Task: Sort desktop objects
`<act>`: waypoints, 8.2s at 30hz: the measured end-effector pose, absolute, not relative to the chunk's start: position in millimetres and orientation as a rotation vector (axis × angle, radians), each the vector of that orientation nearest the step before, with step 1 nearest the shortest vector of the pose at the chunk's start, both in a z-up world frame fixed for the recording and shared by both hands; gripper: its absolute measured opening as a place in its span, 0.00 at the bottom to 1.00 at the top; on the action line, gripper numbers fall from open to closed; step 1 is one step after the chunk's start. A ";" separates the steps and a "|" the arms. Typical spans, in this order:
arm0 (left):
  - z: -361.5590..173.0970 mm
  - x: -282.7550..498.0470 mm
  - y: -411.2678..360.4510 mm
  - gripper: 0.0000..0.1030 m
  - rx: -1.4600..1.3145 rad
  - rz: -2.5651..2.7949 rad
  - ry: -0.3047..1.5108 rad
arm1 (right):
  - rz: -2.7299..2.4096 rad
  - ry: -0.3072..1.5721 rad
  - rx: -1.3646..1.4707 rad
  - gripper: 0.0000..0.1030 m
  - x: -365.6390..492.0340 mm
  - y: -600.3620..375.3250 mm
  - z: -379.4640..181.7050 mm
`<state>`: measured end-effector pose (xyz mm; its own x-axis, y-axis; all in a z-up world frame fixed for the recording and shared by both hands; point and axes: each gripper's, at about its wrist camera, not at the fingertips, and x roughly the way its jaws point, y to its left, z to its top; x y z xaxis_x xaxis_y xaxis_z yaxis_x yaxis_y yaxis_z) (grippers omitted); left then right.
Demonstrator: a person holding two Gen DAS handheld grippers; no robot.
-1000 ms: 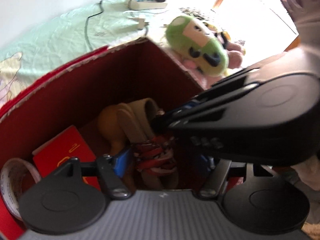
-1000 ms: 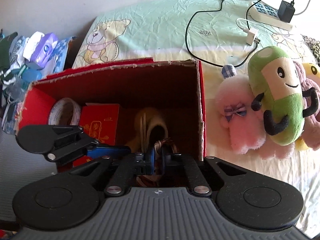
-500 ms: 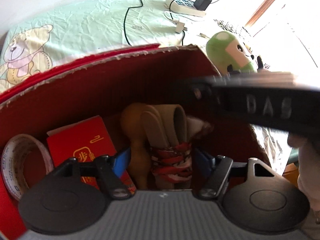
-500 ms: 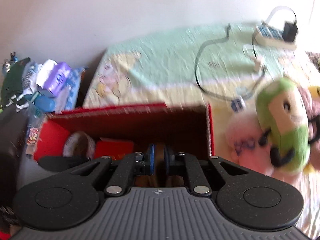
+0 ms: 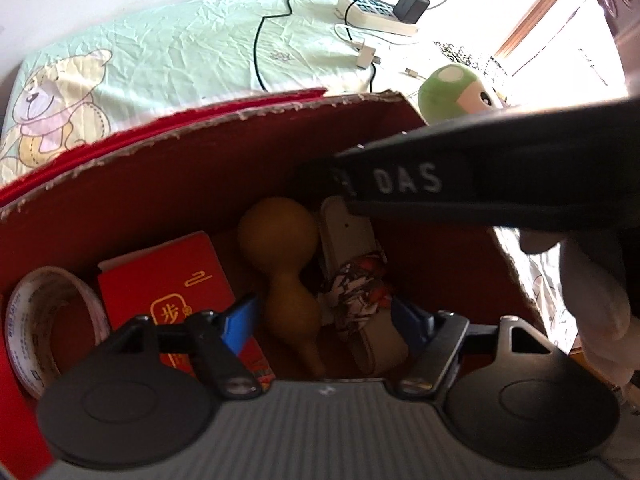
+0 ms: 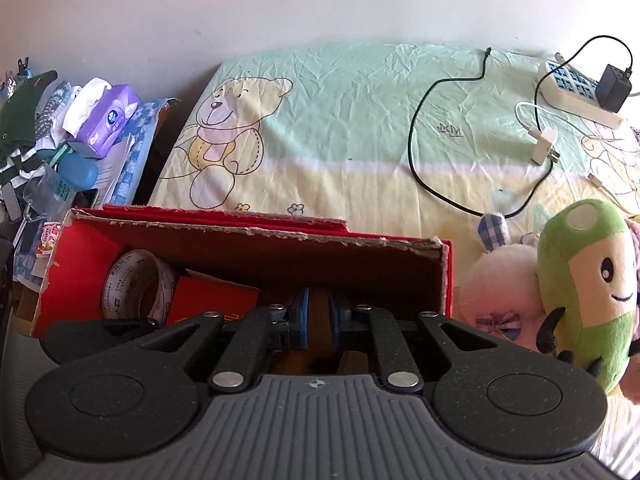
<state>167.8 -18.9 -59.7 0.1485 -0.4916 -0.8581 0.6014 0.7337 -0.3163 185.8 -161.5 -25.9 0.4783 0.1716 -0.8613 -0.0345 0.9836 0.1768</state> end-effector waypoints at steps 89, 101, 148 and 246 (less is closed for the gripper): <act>-63.3 172.7 -21.4 0.86 0.292 -0.071 1.076 | 0.126 0.752 0.166 0.23 138.4 -171.6 -38.2; -62.4 171.7 -21.0 0.86 0.313 -0.021 1.048 | 0.150 0.746 0.176 0.27 138.1 -172.5 -37.5; -46.0 162.6 -2.0 0.89 0.170 -0.050 0.997 | 0.083 0.730 0.020 0.26 127.6 -157.4 -26.6; -32.6 113.8 27.2 0.92 0.210 -0.054 0.986 | 0.024 0.805 0.218 0.62 94.5 -146.9 -20.3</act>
